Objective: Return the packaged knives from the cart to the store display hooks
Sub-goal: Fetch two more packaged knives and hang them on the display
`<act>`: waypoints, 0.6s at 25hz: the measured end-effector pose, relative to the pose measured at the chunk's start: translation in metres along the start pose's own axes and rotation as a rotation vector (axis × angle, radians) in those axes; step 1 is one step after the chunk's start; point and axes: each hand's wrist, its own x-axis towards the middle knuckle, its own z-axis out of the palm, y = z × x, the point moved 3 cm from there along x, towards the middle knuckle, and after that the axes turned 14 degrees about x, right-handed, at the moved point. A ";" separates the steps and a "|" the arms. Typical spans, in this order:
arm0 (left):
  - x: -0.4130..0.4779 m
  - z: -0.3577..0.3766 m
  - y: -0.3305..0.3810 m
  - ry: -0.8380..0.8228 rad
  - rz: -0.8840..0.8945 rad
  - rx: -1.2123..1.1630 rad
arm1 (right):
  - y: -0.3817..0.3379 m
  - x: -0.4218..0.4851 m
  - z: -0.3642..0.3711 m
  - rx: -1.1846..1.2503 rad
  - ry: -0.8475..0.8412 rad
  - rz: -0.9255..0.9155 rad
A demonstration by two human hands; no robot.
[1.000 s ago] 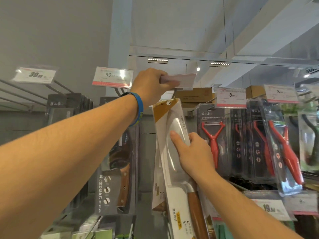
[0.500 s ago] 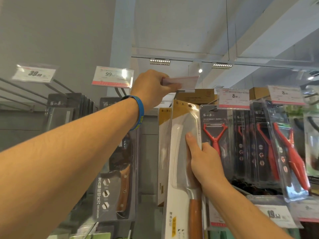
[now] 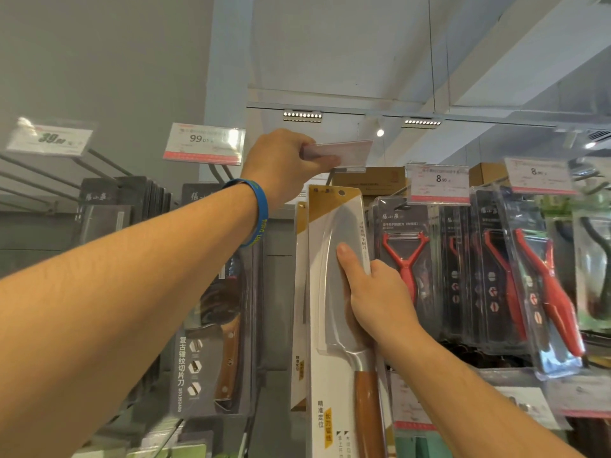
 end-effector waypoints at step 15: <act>-0.006 -0.007 -0.002 -0.042 0.051 0.029 | 0.002 -0.004 -0.002 0.096 0.048 0.027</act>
